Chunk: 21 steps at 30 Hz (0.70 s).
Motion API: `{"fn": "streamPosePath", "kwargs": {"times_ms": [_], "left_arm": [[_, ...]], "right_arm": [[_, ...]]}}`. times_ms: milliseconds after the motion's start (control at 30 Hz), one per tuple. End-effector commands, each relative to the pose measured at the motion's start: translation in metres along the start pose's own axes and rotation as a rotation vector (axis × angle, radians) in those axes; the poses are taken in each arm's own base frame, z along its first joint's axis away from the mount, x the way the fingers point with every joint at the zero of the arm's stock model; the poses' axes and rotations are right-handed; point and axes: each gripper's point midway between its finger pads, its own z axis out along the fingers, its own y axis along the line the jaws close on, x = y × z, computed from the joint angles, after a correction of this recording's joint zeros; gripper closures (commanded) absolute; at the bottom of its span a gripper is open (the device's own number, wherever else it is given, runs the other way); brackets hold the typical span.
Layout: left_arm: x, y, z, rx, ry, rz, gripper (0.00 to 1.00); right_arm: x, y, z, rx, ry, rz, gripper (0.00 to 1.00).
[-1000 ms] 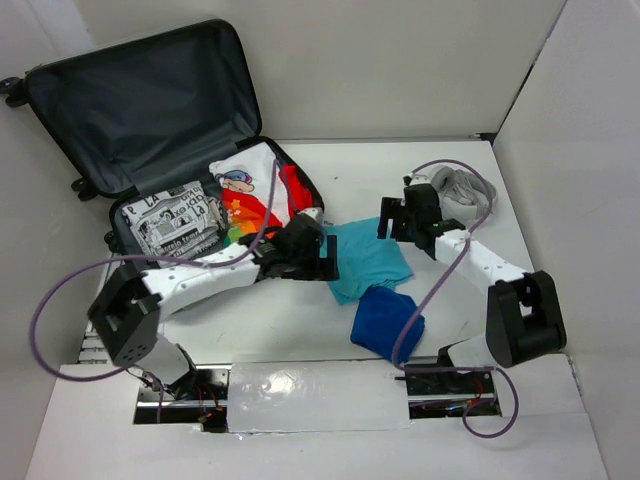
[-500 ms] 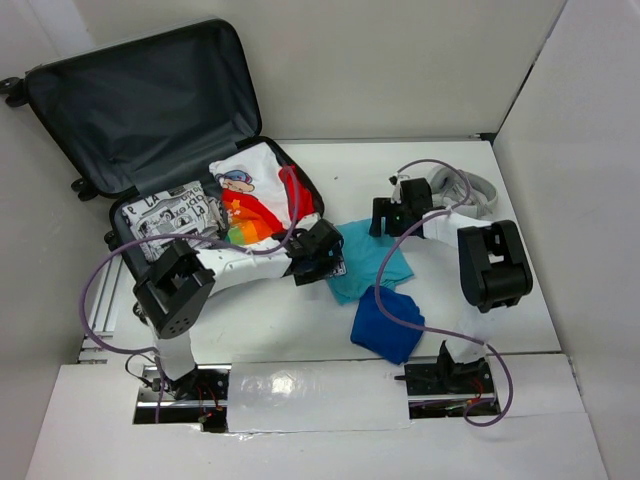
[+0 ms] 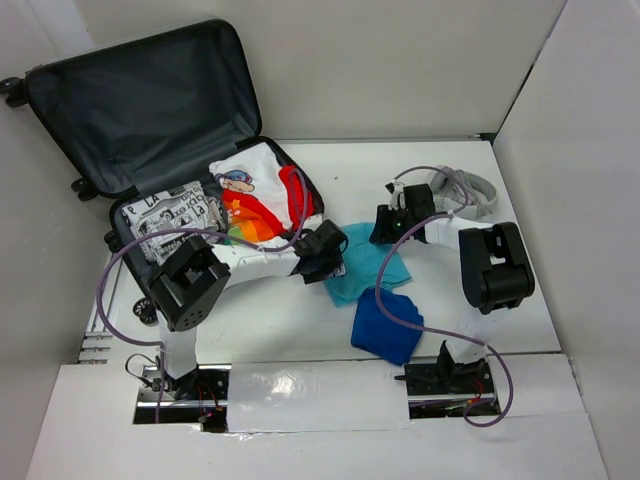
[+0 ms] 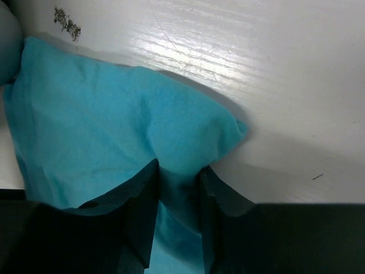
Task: Pack the luggage
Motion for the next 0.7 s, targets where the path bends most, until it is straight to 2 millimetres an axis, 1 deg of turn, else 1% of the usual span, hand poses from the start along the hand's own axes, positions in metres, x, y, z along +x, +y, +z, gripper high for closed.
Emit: {"fn": "streamPosePath", "kwargs": {"times_ms": [0, 67, 100, 133, 167, 200, 233, 267, 300, 333, 367, 400, 433, 467, 500, 533, 567, 600, 633, 667], "left_arm": [[0.001, 0.000, 0.009, -0.007, 0.010, 0.006, 0.36], [0.003, -0.003, 0.014, -0.004, 0.023, 0.019, 0.41], [0.003, -0.003, 0.015, -0.004, 0.023, 0.031, 0.49], [0.005, -0.005, 0.017, 0.000, 0.035, 0.031, 0.54], [0.006, -0.007, 0.020, 0.005, 0.046, 0.044, 0.64], [0.006, -0.007, 0.020, 0.005, 0.046, 0.044, 0.81], [0.005, -0.012, 0.018, 0.020, 0.051, 0.042, 1.00], [0.005, -0.011, 0.018, 0.021, 0.051, 0.062, 1.00], [0.007, -0.012, 0.017, 0.028, 0.063, 0.071, 1.00], [0.004, -0.017, 0.016, 0.044, 0.053, 0.077, 1.00], [0.001, -0.024, 0.012, 0.073, 0.045, 0.087, 1.00], [0.000, -0.033, 0.003, 0.107, 0.030, 0.119, 1.00], [0.002, -0.041, -0.003, 0.133, 0.022, 0.144, 1.00], [-0.007, -0.047, -0.012, 0.157, -0.013, 0.156, 1.00], [-0.003, -0.054, -0.016, 0.173, -0.014, 0.181, 1.00], [-0.004, -0.062, -0.029, 0.196, -0.041, 0.198, 1.00], [-0.008, -0.071, -0.039, 0.218, -0.066, 0.200, 1.00], [-0.012, -0.073, -0.045, 0.217, -0.101, 0.232, 1.00], [-0.020, -0.088, -0.065, 0.258, -0.151, 0.238, 1.00], [-0.023, -0.090, -0.072, 0.272, -0.161, 0.234, 1.00]], "right_arm": [[-0.010, 0.013, -0.008, -0.051, -0.037, -0.001, 0.63], [-0.013, 0.012, -0.008, -0.044, -0.047, 0.005, 0.71], [-0.013, 0.010, -0.008, -0.033, -0.049, 0.005, 0.78], [-0.019, 0.013, -0.013, -0.036, -0.068, -0.003, 0.80], [-0.023, 0.013, -0.016, -0.025, -0.083, 0.003, 0.82], [-0.029, 0.014, -0.020, -0.019, -0.102, -0.003, 0.83], [-0.035, 0.022, -0.029, -0.030, -0.129, -0.022, 0.89], [-0.042, 0.021, -0.035, -0.007, -0.157, -0.020, 0.92], [-0.043, 0.024, -0.040, 0.001, -0.170, -0.029, 0.95], [-0.053, 0.029, -0.054, 0.008, -0.211, -0.042, 1.00], [-0.055, 0.033, -0.059, 0.016, -0.227, -0.044, 1.00], [-0.058, 0.034, -0.066, 0.026, -0.241, -0.047, 1.00], [-0.063, 0.045, -0.079, 0.013, -0.267, -0.063, 1.00], [-0.066, 0.046, -0.085, 0.042, -0.286, -0.061, 1.00], [-0.068, 0.044, -0.092, 0.065, -0.296, -0.059, 1.00], [-0.067, 0.047, -0.096, 0.071, -0.300, -0.064, 1.00], [-0.067, 0.047, -0.106, 0.087, -0.307, -0.052, 1.00], [-0.073, 0.049, -0.113, 0.110, -0.328, -0.058, 1.00], [-0.080, 0.056, -0.126, 0.111, -0.365, -0.069, 1.00], [-0.080, 0.057, -0.131, 0.110, -0.369, -0.070, 1.00]]}}
